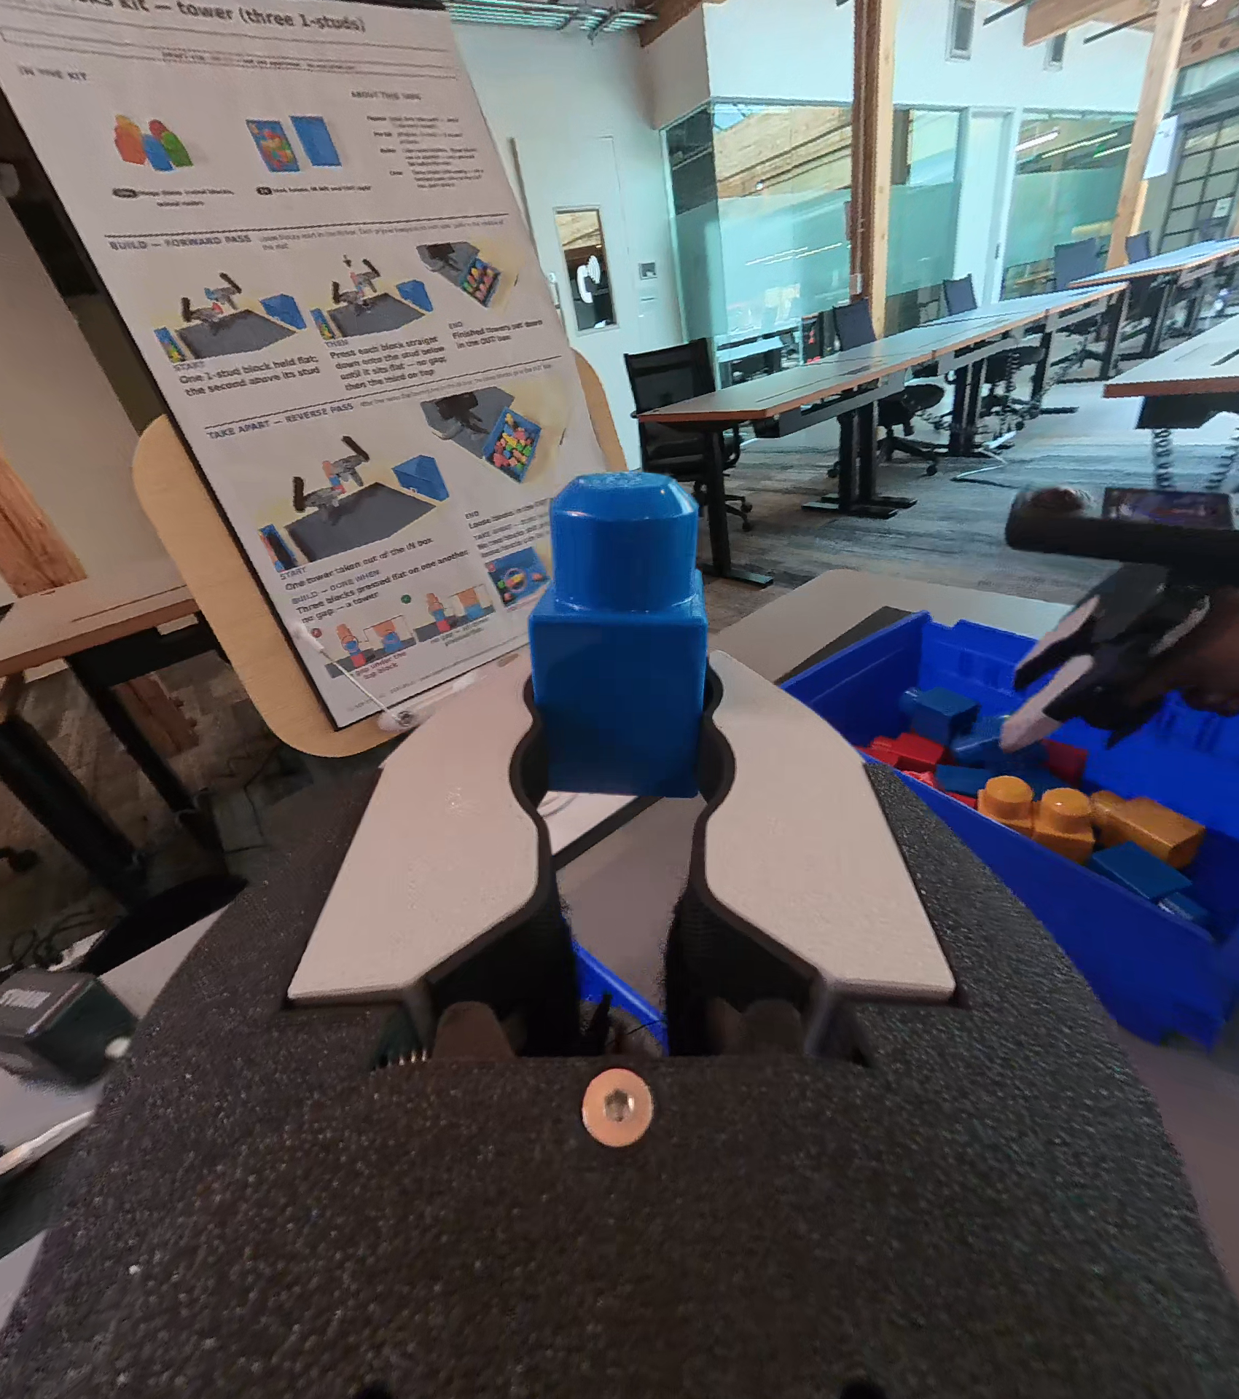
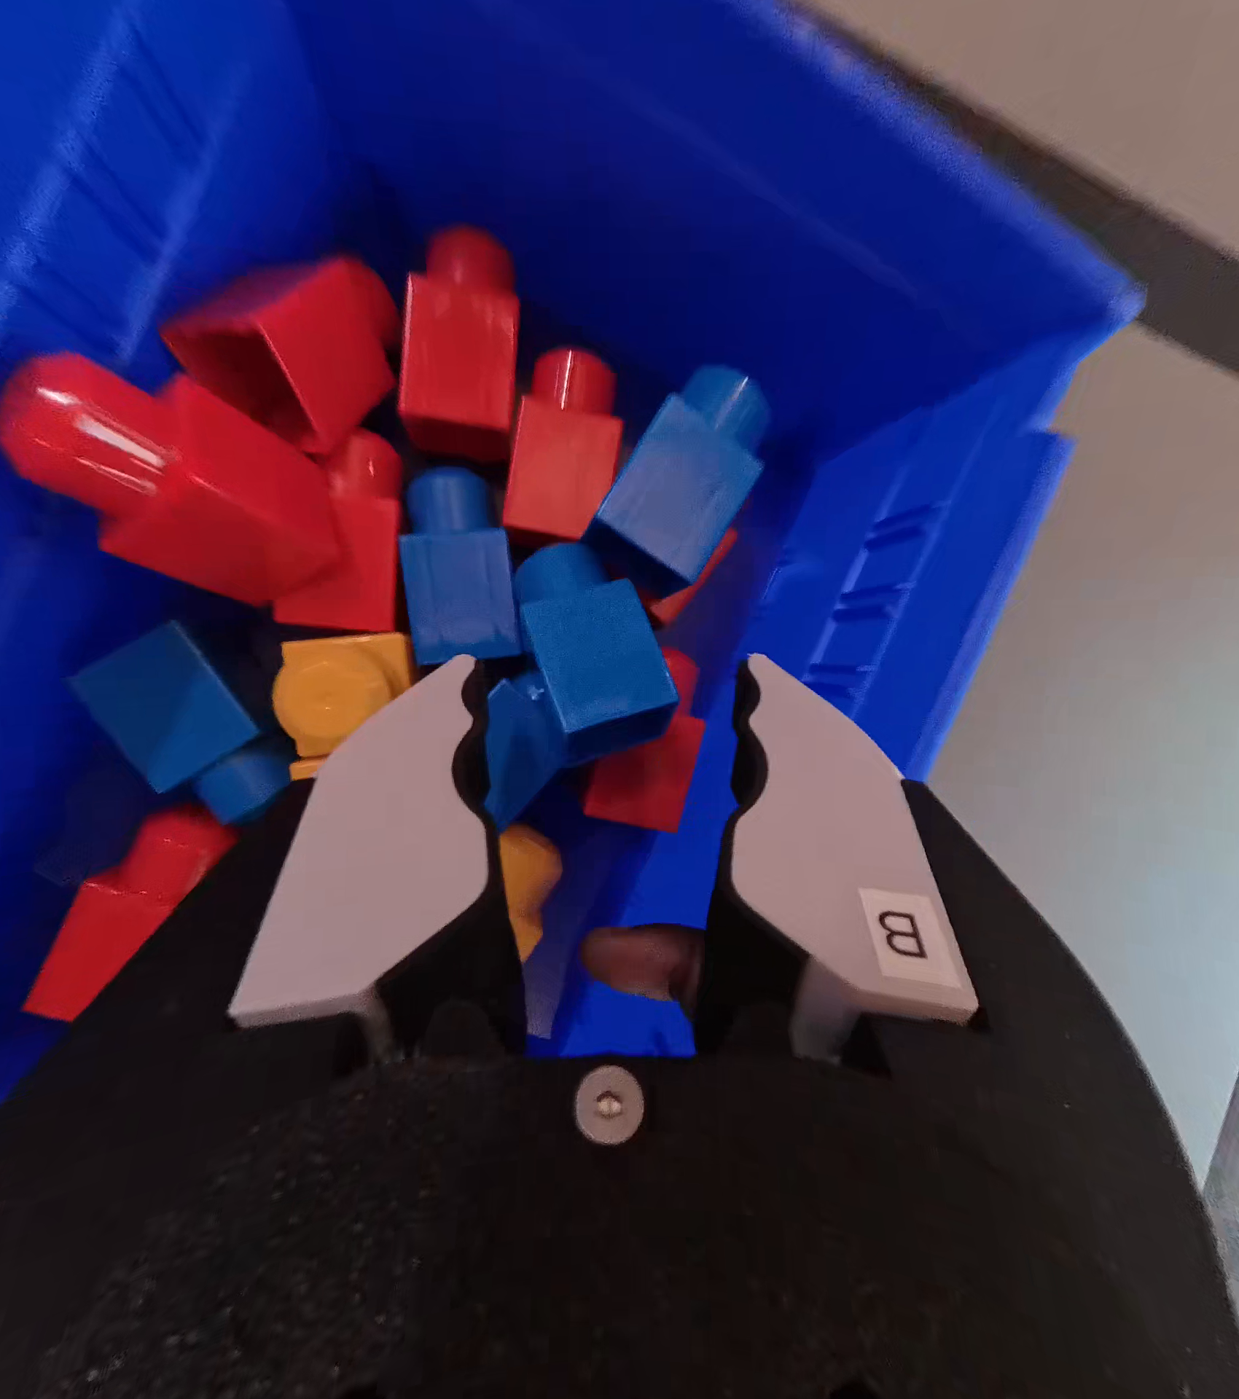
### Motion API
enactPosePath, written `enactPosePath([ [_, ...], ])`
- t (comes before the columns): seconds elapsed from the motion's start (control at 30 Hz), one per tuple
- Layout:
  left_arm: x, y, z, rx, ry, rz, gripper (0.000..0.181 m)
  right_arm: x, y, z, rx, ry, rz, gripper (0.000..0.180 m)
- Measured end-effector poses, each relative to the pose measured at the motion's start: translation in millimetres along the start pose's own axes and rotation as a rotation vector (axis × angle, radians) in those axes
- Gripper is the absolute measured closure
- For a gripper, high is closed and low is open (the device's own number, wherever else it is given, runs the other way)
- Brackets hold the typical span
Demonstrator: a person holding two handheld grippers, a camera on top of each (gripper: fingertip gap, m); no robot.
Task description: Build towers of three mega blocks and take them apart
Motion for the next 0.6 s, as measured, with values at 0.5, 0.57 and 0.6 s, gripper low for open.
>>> enactPosePath([
  [0.5, -48.4, -0.7, -29.5, 0.009, -0.001, -0.351, 0.145, 160.8, -88.3, 185.7, -0.934, -0.618, 0.259, 0.121],
  [0.57, -59.1, -0.2, -33.6, 0.033, -0.01, -0.444, 0.145, 180.3, -95.5, 184.5, -0.943, -0.652, 0.26, 0.119],
  [0.6, -65.3, 0.3, -35.6, 0.044, -0.002, -0.488, 0.145, 185.0, -98.4, 182.5, -0.942, -0.645, 0.25, 0.119],
])
Point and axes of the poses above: each gripper's, where its closed fingertips meet, z back along the fingers, y out of its underside, x = y × z across the jaws, the point moved 7 cm from there along z, back along the fingers, and after that the axes turned 1 degree about -x, right-handed, at the moved point
